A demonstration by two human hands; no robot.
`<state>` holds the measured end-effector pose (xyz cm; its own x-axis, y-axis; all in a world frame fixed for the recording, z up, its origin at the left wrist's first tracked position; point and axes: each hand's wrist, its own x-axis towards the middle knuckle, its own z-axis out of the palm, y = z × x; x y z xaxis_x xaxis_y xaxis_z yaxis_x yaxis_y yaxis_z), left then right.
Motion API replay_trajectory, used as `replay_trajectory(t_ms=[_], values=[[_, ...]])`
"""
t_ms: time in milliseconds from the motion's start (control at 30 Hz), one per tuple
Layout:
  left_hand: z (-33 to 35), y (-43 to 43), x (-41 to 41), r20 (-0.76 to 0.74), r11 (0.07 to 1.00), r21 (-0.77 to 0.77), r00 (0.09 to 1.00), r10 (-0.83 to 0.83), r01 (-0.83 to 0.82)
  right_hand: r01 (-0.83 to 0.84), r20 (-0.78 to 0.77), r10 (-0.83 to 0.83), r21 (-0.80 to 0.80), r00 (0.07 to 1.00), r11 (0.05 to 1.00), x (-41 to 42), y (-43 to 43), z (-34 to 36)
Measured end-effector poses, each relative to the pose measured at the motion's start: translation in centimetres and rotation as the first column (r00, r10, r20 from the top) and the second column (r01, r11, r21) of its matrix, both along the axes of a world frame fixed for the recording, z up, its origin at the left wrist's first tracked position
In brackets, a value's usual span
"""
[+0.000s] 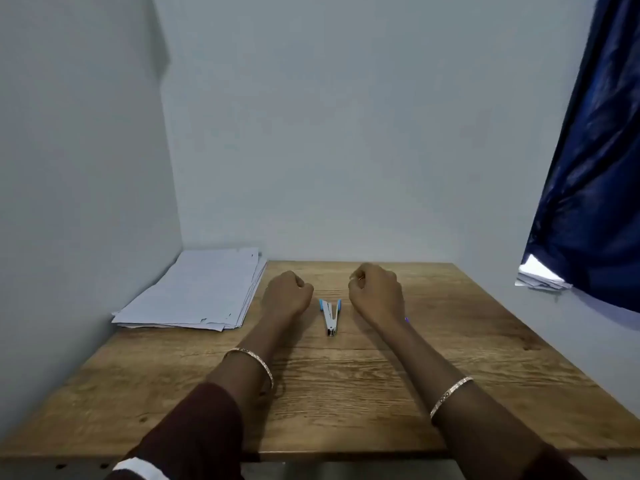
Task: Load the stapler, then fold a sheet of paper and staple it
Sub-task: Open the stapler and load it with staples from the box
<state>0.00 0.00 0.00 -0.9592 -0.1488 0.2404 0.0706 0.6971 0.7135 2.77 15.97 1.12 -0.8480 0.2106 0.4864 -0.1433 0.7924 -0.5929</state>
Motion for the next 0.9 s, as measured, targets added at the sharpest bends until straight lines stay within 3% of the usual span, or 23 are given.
replay_trajectory(t_ms=[200,400,567,667,767,900], values=[[-1.6,1.1,-1.0,0.079,0.998,0.059,0.996,-0.030,0.025,-0.022,0.276,0.000,0.077,0.961,0.997,-2.4,-1.2,-2.5],[-1.8,1.3,-2.2,0.135,0.994,-0.023,0.985,-0.103,0.107,-0.039,0.261,0.031,0.025,0.965,0.999,-3.6,-1.5,-3.5],[-2.0,1.5,-2.6,0.155,0.986,0.048,0.974,-0.165,0.160,-0.008,0.232,0.019,-0.051,0.973,0.999,-3.7,-1.4,-3.7],[-2.0,2.2,-2.2,0.110,0.964,0.241,0.984,-0.139,0.110,-0.005,0.150,0.023,-0.119,0.988,0.993,-3.5,-1.4,-3.5],[-2.5,2.6,-2.3,0.118,0.837,0.530,0.965,-0.233,0.137,-0.025,-0.002,0.025,-0.230,1.000,0.973,-3.7,-1.2,-3.4],[-3.0,2.3,-2.5,0.028,0.682,0.703,0.950,-0.312,0.203,-0.147,-0.150,0.099,-0.356,0.984,0.923,-4.1,-0.8,-3.5]])
